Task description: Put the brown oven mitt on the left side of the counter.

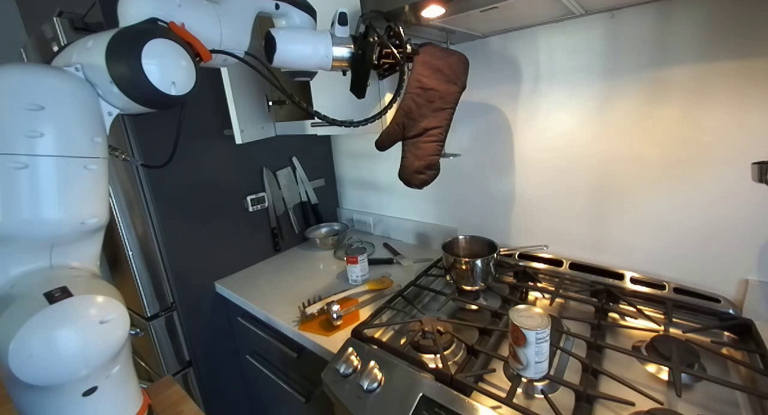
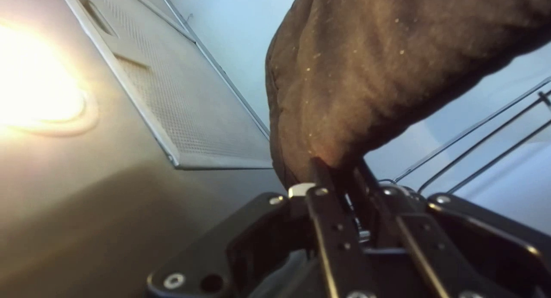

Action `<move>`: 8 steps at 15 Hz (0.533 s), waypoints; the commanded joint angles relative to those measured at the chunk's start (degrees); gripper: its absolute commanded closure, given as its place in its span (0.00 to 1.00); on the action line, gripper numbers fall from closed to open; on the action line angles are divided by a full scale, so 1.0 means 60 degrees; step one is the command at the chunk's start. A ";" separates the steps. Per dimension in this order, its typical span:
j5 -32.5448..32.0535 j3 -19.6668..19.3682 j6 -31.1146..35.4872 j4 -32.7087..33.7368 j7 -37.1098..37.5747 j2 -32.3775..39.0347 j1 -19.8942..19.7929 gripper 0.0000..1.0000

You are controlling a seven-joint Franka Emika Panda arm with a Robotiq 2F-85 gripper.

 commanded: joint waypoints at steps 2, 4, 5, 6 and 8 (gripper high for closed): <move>0.0097 0.0022 -0.0185 0.0603 -0.0438 0.0221 -0.0023 0.96; 0.0098 0.0020 -0.0186 0.0635 -0.0423 0.0260 -0.0033 0.96; 0.0054 0.0015 -0.0197 0.0679 -0.0344 0.0291 -0.0032 0.96; 0.0017 0.0009 -0.0157 0.0752 -0.0256 0.0340 -0.0023 0.96; -0.0005 0.0001 -0.0141 0.0803 -0.0214 0.0378 -0.0027 0.96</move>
